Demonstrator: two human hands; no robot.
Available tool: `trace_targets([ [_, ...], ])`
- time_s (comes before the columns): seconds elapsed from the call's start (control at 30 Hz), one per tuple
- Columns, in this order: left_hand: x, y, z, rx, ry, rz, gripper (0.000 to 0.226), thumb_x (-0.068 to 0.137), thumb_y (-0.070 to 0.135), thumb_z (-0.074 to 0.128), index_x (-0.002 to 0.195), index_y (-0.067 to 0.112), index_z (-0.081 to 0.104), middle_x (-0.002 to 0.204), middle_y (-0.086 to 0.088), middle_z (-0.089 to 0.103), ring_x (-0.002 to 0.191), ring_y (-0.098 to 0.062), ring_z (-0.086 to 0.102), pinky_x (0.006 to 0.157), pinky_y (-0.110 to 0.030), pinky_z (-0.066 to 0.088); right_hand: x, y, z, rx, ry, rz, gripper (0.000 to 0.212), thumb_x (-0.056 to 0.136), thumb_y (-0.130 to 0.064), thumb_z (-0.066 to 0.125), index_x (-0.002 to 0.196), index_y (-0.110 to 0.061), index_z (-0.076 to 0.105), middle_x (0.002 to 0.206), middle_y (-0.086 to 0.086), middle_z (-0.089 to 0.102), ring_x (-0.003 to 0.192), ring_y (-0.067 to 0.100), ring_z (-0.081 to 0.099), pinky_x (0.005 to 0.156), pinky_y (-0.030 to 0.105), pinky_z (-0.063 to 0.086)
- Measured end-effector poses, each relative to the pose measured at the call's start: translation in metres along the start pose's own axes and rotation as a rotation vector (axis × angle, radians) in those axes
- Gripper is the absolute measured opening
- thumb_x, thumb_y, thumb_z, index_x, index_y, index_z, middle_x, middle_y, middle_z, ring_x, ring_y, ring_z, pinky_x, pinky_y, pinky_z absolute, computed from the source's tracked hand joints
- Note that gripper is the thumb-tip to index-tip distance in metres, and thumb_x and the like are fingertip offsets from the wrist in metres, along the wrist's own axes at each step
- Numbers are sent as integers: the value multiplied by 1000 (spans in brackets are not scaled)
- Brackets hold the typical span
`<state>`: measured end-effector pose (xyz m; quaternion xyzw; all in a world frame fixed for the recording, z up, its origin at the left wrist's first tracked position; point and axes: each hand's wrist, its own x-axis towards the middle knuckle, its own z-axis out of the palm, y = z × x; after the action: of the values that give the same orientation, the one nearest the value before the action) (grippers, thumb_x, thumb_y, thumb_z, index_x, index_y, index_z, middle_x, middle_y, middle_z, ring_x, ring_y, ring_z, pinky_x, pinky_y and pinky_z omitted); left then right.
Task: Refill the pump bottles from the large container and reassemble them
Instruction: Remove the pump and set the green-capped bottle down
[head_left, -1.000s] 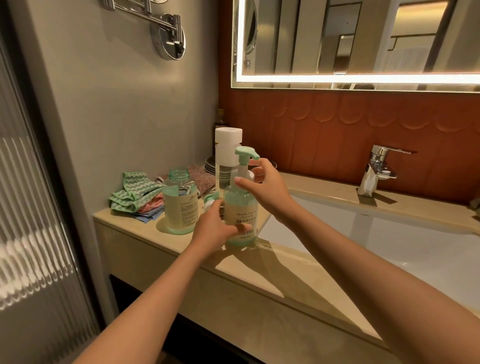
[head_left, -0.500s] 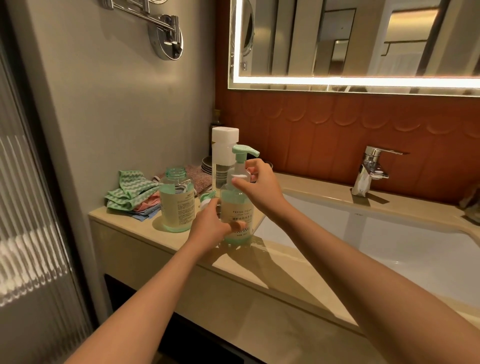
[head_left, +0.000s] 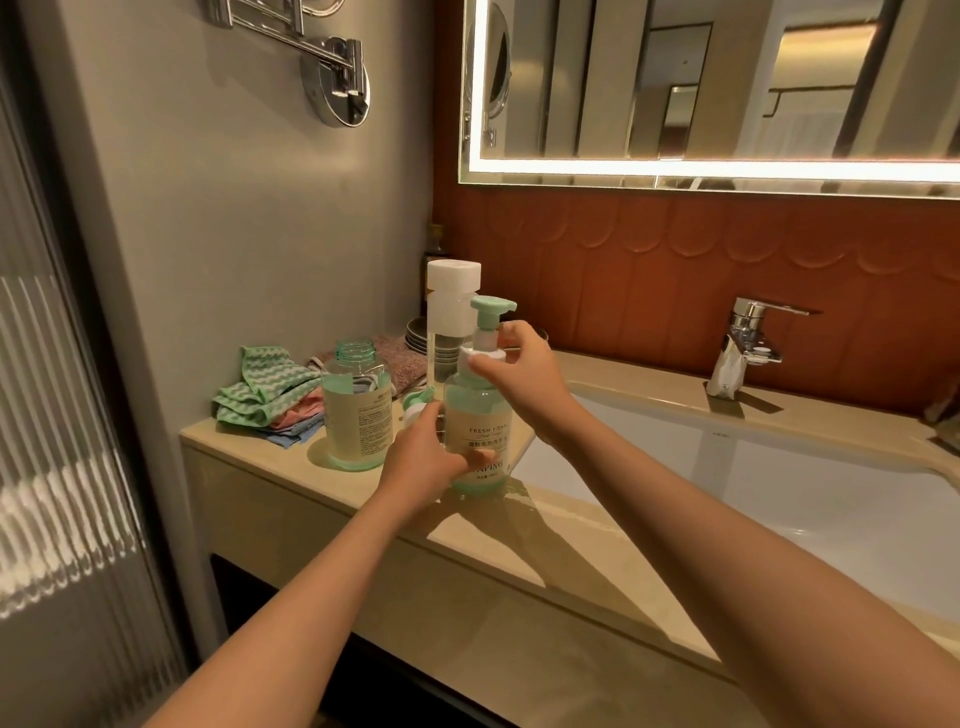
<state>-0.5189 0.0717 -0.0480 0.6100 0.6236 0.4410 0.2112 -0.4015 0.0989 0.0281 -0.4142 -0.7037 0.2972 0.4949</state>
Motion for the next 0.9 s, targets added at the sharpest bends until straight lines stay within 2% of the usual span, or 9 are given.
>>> trace_targets([
  [0.13, 0, 1, 0, -13, -2, 8, 70, 69, 36, 79, 128, 21, 43, 130, 2, 55, 118, -19, 51, 91, -35, 44, -5, 6, 1, 92, -89, -20, 51, 86, -15, 62, 134, -16, 43, 125, 0, 53, 107, 13, 53, 74, 15, 44],
  [0.27, 0, 0, 0, -10, 11, 11, 68, 68, 37, 80, 125, 22, 45, 128, 3, 56, 116, -19, 52, 89, -33, 45, -6, 7, 3, 18, 19, -8, 67, 79, -36, 71, 134, -15, 40, 132, 3, 47, 110, 14, 49, 83, 25, 46],
  [0.33, 0, 0, 0, 1, 19, 20, 69, 69, 35, 80, 126, 22, 45, 127, 3, 56, 115, -18, 53, 85, -30, 44, -5, 6, 3, -61, 99, -31, 61, 77, -37, 73, 125, -14, 44, 124, 3, 46, 104, 13, 48, 75, 17, 43],
  [0.4, 0, 0, 1, 5, 23, 23, 69, 69, 33, 80, 127, 21, 44, 128, 2, 56, 114, -18, 53, 84, -28, 44, -4, 5, 4, -85, 104, -32, 54, 77, -32, 74, 120, -14, 46, 118, 3, 48, 98, 11, 48, 67, 12, 40],
  [0.5, -1, 0, 1, -13, 16, 14, 72, 68, 36, 80, 129, 22, 44, 130, 2, 55, 118, -19, 52, 89, -33, 45, -4, 3, 1, -3, 24, -6, 54, 82, -21, 68, 130, -16, 43, 124, 5, 54, 96, 10, 51, 74, 18, 45],
  [0.57, -1, 0, 0, -25, 8, 12, 73, 68, 37, 80, 129, 22, 43, 130, 2, 55, 118, -19, 52, 92, -36, 45, -6, 2, -1, 36, -54, -17, 58, 86, -16, 62, 138, -18, 36, 128, 4, 53, 97, 8, 49, 75, 17, 43],
  [0.67, -1, 0, 0, -28, 6, 10, 74, 68, 36, 79, 130, 22, 43, 131, 2, 54, 119, -19, 51, 95, -38, 46, -7, 5, -1, 30, -121, -37, 65, 87, -19, 63, 142, -21, 29, 135, 3, 47, 101, 8, 46, 79, 19, 41],
  [0.8, 0, -1, 1, -15, 11, 21, 71, 69, 35, 80, 128, 21, 44, 129, 2, 55, 117, -18, 52, 92, -35, 47, -2, 9, 4, -147, 48, -64, 67, 75, -39, 74, 130, -18, 41, 124, 4, 42, 104, 13, 46, 80, 21, 45],
  [0.9, 0, -2, 1, -7, 13, 19, 71, 68, 35, 80, 128, 21, 44, 128, 2, 55, 116, -17, 52, 89, -32, 47, -1, 8, 4, -119, 45, -42, 59, 78, -28, 73, 127, -16, 42, 122, 5, 46, 101, 13, 48, 70, 14, 42],
])
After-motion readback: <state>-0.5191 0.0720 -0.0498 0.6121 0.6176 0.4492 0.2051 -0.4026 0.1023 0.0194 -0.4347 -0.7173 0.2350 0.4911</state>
